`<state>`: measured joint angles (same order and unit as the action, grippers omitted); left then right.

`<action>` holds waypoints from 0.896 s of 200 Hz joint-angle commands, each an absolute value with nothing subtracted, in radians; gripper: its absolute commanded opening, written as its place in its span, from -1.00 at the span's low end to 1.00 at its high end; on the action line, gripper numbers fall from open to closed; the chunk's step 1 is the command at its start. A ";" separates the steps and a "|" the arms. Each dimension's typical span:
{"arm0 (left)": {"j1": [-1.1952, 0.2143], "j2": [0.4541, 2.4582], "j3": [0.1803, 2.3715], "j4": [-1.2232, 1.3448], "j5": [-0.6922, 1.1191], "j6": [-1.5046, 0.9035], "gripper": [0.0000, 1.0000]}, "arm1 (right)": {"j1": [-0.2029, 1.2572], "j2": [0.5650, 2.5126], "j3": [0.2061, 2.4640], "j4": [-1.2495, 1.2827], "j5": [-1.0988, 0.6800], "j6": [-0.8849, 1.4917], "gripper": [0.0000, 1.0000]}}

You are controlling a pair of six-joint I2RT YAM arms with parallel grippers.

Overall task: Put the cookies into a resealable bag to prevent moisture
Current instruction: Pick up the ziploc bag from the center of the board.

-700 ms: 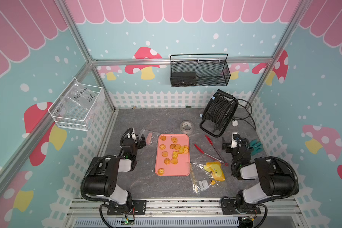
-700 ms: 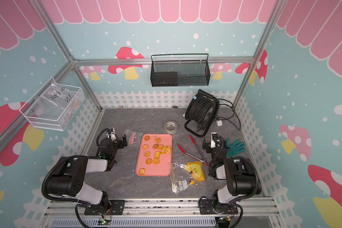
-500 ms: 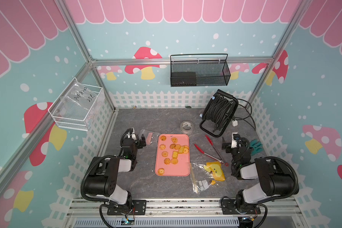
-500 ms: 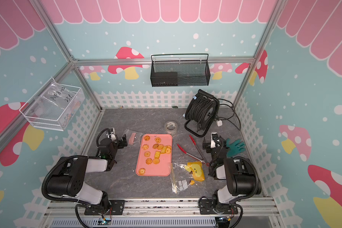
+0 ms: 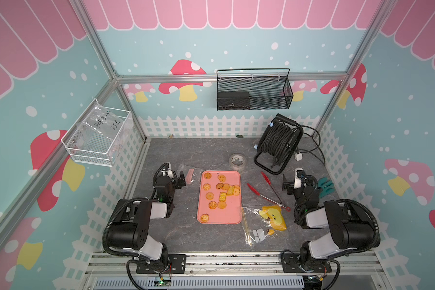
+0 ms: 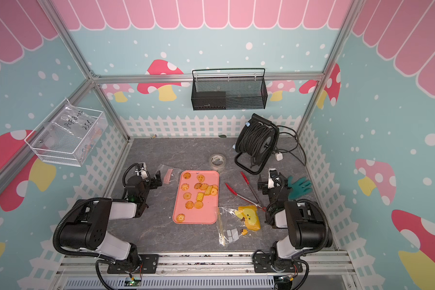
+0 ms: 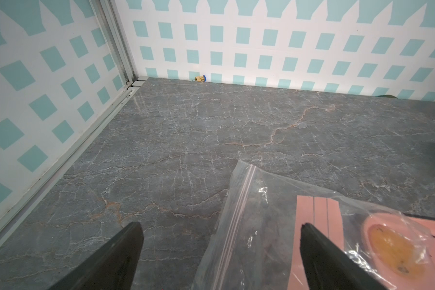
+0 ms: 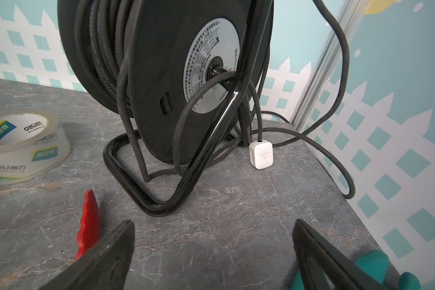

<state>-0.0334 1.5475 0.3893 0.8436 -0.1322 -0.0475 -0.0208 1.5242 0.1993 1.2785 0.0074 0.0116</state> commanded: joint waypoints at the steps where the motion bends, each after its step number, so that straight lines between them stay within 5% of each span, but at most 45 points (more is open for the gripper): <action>1: -0.045 1.494 0.398 0.840 -0.154 -0.024 0.99 | -0.025 1.443 0.232 1.203 -0.010 -0.001 0.99; 76: -0.069 1.173 0.833 -0.186 -0.103 -0.048 1.00 | -0.023 1.041 0.383 0.671 -0.292 0.004 0.99; 115: -0.068 1.296 1.061 -0.555 -0.132 -0.050 1.00 | -0.002 0.996 0.563 0.282 -0.480 -0.008 0.99; 179: 0.119 1.631 1.307 -0.777 0.168 0.084 0.96 | 0.152 1.102 0.861 -0.268 -0.586 -0.029 0.92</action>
